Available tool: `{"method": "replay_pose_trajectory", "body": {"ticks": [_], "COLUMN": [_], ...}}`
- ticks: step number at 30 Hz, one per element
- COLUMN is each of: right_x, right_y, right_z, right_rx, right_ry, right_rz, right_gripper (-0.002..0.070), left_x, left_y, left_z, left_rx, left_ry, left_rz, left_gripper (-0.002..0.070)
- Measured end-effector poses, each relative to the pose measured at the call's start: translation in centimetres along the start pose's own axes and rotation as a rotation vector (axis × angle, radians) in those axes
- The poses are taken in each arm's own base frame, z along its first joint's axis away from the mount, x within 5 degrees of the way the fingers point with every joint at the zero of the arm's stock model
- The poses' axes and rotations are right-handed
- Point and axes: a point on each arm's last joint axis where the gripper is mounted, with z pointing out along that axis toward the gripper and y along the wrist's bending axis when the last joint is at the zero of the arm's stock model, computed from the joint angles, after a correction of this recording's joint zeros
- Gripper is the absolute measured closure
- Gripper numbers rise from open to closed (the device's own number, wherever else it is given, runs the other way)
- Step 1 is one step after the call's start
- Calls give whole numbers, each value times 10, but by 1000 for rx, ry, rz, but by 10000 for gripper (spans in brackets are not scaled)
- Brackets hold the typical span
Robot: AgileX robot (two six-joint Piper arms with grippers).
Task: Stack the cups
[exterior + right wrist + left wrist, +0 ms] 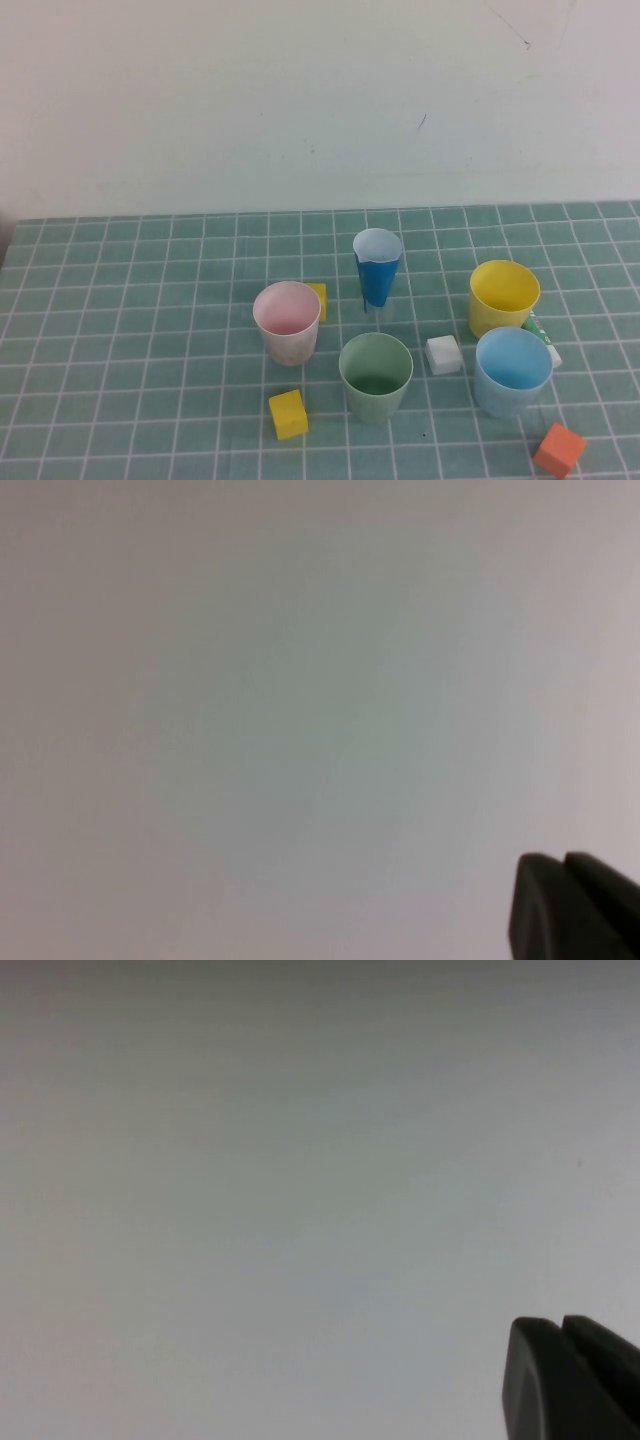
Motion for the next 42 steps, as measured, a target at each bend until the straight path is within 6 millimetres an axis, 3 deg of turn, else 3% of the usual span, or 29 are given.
{"method": "replay_pose_trajectory", "body": {"ticks": [5, 9, 13, 16, 21, 28, 34, 39, 42], "right_x": [1, 5, -7, -13, 0, 36, 47, 46, 45], "right_y": [0, 2, 3, 4, 9, 18, 28, 34, 35], "right_z": [0, 7, 16, 27, 50, 64, 57, 52, 49], "right_rx": [-2, -58, -156, -208, -312, -463, -612, -707, -748], "right_ry": [14, 239, 435, 532, 806, 1225, 1346, 1359, 1368], "right_rz": [2, -28, -167, -219, -232, -206, -168, -146, -150], "right_gripper": [678, 678, 678, 678, 678, 678, 678, 678, 678], "left_x": [2, 13, 2, 0, 25, 94, 160, 225, 263], "left_y": [1, -1, -2, -3, -2, -3, -17, -32, -48], "left_z": [0, 9, 29, 44, 69, 105, 131, 146, 152], "left_rx": [-10, 13, -44, -70, -94, -114, 93, 273, 366], "left_ry": [25, 251, 476, 682, 987, 1516, 1948, 2068, 2102], "left_rz": [12, 113, -51, -69, -43, -97, -223, -424, -389], "left_gripper": [678, 678, 678, 678, 678, 678, 678, 678, 678]}}
